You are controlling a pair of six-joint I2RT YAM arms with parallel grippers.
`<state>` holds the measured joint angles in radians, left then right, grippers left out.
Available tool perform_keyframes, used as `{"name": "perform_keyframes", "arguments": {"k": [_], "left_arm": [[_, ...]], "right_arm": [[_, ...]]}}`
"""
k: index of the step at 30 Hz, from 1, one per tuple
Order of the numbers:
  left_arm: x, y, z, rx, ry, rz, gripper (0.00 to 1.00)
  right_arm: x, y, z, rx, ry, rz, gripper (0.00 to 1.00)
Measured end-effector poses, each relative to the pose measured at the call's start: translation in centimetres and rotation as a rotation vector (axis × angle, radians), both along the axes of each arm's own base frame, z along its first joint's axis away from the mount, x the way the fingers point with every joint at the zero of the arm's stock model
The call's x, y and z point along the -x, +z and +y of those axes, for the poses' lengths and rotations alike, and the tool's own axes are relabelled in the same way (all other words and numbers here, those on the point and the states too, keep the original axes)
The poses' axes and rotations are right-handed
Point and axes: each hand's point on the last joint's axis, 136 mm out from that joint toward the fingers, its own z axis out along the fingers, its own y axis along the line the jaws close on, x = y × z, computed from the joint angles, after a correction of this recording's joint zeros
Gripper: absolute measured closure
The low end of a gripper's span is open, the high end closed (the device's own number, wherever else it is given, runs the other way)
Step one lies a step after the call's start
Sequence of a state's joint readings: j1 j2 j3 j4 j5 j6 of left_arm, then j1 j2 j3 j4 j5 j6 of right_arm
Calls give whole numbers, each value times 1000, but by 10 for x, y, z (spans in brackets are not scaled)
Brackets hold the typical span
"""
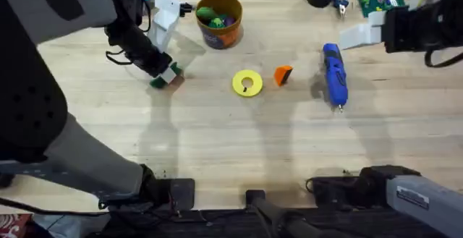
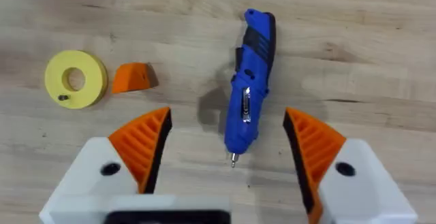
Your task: Pick up the gripper from the table and insert it into the empty holder that is missing its gripper. Then pick up a screw, insert it into the mounting hole, and use the screwdriver to tighten it. Finally, clean up the table by picking up the vegetable and placing it into the bucket.
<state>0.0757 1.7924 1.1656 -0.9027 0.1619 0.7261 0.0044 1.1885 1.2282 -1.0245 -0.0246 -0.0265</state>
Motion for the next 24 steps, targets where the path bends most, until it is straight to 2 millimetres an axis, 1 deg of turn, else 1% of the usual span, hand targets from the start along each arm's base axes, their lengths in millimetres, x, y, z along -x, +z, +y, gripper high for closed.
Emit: {"name": "perform_keyframes", "arguments": {"k": [4, 6, 8, 10, 13, 15, 19, 24], "left_arm": [[-5, 3, 0, 0, 23, -14, 988], [-10, 8, 1, 0, 37, -27, 988], [-14, 20, 1, -1, 52, -49, 988], [-18, 37, 1, -1, 64, -89, 988], [-27, 77, 2, -3, 82, -196, 988], [-28, 105, 2, -3, 93, -275, 988], [-15, 146, 1, -4, 102, -372, 988], [4, 179, 0, -5, 105, -453, 988]], "right_arm": [[0, 0, 0, 0, 0, 0, 6], [0, 0, 0, 0, 0, 0, 6], [0, 0, 0, 0, 0, 0, 6], [0, 0, 0, 0, 0, 0, 6], [0, 0, 0, 0, 0, 0, 6], [0, 0, 0, 0, 0, 0, 6], [0, 0, 0, 0, 0, 0, 6], [0, 0, 0, 0, 0, 0, 6]]}}
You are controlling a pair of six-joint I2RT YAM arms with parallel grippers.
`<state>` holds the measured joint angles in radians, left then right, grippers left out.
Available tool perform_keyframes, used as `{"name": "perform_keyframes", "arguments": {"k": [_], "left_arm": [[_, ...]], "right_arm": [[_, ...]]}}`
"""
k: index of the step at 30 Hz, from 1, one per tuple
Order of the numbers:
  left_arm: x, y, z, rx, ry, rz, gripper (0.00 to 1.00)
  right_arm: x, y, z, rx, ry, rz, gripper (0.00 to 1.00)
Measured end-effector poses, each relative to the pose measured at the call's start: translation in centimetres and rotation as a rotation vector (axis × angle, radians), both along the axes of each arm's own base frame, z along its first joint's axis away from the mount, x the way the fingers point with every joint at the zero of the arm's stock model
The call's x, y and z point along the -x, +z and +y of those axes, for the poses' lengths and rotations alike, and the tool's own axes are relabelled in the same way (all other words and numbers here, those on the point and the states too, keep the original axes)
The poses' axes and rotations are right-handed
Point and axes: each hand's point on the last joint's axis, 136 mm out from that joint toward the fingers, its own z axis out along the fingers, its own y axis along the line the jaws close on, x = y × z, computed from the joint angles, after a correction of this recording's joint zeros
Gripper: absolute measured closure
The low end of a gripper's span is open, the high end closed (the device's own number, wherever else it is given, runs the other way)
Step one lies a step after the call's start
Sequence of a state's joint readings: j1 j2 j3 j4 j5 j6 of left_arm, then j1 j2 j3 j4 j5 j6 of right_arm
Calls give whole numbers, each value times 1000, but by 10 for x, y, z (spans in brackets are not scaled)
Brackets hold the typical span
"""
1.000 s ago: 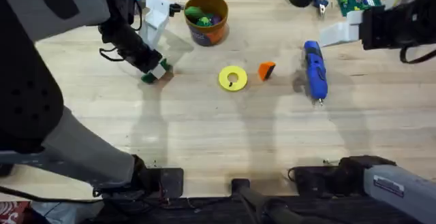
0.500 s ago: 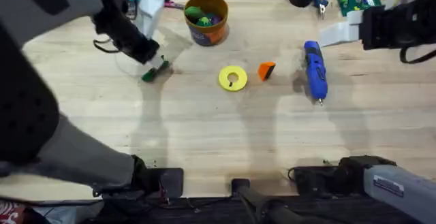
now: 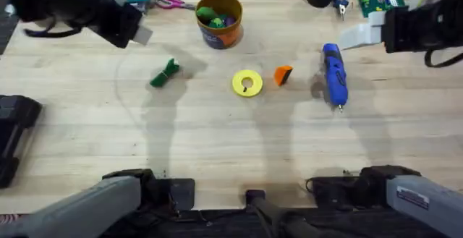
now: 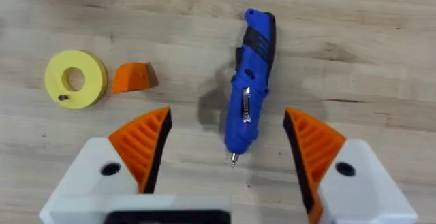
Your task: Pick up the gripper from the table and insert it into the empty holder that is missing its gripper. Then pick up a screw, insert it into the mounting hole, and use the screwdriver to tighten it. Finally, clean up the table by picking up the vegetable and placing it into the bucket.
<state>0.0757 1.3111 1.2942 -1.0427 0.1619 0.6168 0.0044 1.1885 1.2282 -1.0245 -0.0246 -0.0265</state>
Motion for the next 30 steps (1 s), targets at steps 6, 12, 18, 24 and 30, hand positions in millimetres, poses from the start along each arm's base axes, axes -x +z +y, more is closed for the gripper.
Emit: {"name": "perform_keyframes", "arguments": {"k": [6, 12, 18, 24, 30], "left_arm": [[15, 27, -1, -6, 1, -83, 988], [19, 34, -1, -6, 3, -103, 985], [19, 33, -1, -5, 4, -102, 194], [15, 36, -1, 12, 32, -118, 15], [10, 41, -1, 61, 106, -136, 15]], "right_arm": [[0, 0, 0, 0, 0, 0, 6], [0, 0, 0, 0, 0, 0, 6], [0, 0, 0, 0, 0, 0, 6], [0, 0, 0, 0, 0, 0, 6], [0, 0, 0, 0, 0, 0, 7]]}}
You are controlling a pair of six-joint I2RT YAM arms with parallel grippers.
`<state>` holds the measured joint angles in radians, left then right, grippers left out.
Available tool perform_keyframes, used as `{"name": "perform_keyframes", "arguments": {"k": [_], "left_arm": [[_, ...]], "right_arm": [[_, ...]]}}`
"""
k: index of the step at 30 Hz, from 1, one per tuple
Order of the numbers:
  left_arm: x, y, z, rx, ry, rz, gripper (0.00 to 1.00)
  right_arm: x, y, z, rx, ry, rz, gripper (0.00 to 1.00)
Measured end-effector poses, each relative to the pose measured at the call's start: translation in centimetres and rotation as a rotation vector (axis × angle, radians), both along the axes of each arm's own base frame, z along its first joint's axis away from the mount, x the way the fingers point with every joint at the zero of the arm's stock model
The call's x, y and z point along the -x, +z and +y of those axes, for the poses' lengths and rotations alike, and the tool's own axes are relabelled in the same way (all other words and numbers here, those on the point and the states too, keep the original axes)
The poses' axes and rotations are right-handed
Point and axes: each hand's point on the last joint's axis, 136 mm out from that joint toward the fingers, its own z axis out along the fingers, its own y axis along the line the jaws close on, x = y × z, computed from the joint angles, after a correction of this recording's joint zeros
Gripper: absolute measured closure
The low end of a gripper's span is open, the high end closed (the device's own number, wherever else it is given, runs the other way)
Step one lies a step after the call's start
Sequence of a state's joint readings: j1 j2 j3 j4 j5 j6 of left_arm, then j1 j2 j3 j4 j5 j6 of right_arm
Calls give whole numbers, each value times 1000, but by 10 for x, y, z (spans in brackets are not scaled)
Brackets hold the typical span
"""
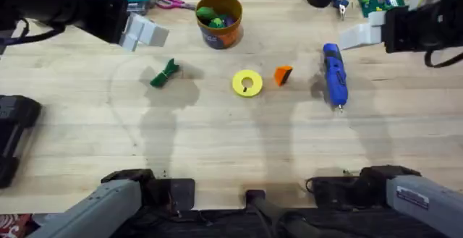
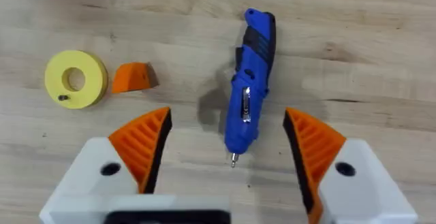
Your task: Pick up the gripper from the table and insert it into the empty holder that is missing its gripper. Then pick up a screw, insert it into the mounting hole, and use the screwdriver to tighten it. Finally, clean up the table by picking up the vegetable and placing it into the bucket.
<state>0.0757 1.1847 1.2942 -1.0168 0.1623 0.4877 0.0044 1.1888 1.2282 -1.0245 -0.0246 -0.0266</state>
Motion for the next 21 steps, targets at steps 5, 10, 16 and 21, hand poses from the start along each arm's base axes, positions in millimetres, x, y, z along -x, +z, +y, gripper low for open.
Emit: {"name": "perform_keyframes", "arguments": {"k": [5, 10, 16, 21], "left_arm": [[-8, 11, 1, 81, 103, -46, 15], [-4, 45, 3, 154, 196, -170, 15], [28, 89, 3, 219, 252, -324, 15], [47, 107, 1, 258, 273, -390, 15]], "right_arm": [[0, 0, 0, 0, 0, 0, 6], [0, 0, 0, 0, 0, 0, 6], [0, 0, 0, 0, 0, 0, 6], [0, 0, 0, 0, 0, 0, 6]]}}
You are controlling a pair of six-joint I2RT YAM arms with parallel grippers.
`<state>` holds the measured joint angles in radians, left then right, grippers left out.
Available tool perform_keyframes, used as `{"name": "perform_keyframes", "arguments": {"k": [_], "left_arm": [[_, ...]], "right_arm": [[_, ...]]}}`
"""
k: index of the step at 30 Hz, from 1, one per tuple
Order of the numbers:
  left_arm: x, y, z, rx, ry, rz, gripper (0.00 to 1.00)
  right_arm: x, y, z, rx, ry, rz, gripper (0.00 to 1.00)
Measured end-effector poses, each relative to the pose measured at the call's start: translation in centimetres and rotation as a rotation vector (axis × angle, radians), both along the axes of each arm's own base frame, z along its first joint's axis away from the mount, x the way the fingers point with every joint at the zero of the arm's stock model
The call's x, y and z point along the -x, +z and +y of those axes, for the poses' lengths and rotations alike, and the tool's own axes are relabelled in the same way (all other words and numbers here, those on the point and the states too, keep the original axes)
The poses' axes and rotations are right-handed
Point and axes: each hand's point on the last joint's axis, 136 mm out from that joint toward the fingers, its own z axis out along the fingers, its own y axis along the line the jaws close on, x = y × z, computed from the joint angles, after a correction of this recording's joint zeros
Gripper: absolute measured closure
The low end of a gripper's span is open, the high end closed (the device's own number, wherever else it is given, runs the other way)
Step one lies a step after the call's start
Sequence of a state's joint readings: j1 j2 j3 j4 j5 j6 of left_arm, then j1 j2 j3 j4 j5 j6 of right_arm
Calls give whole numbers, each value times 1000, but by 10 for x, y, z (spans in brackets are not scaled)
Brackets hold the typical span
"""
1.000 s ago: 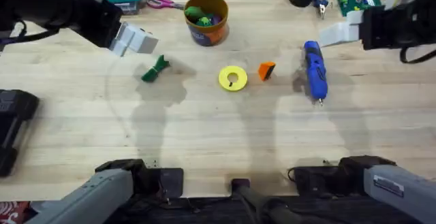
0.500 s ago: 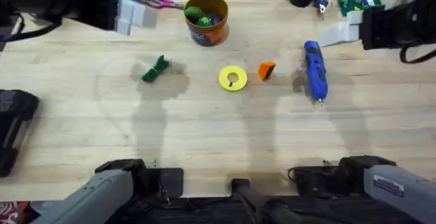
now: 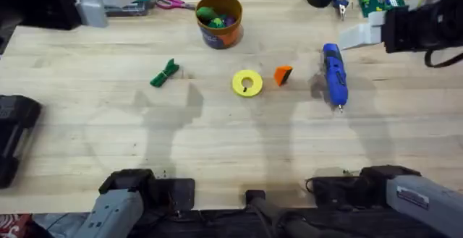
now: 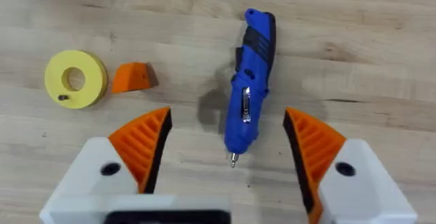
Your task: Pick up the gripper from the table and insert it into the empty holder that is missing its gripper. Then pick up a screw, insert it into the mounting hole, and use the screwdriver to tighten it. Finally, clean up the table by picking up the vegetable and placing it into the bucket.
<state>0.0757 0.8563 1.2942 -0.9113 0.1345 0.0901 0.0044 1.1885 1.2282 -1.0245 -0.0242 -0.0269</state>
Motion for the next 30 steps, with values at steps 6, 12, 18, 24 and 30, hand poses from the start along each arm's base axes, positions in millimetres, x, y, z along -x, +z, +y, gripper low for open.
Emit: {"name": "perform_keyframes", "arguments": {"k": [6, 12, 18, 24, 30], "left_arm": [[9, 0, -1, 11, 6, 1, 15], [7, -16, 0, 9, 9, 46, 15], [-2, -52, 1, 9, 7, 62, 15], [2, -83, -1, 6, -1, -43, 15], [21, -114, -9, 11, -37, -172, 15]], "right_arm": [[0, 0, 0, 0, 0, 0, 6], [0, 0, 0, 0, 0, 0, 6], [0, 0, 0, 0, 0, 0, 7], [0, 0, 0, 0, 0, 0, 6], [0, 0, 0, 0, 0, 0, 6]]}}
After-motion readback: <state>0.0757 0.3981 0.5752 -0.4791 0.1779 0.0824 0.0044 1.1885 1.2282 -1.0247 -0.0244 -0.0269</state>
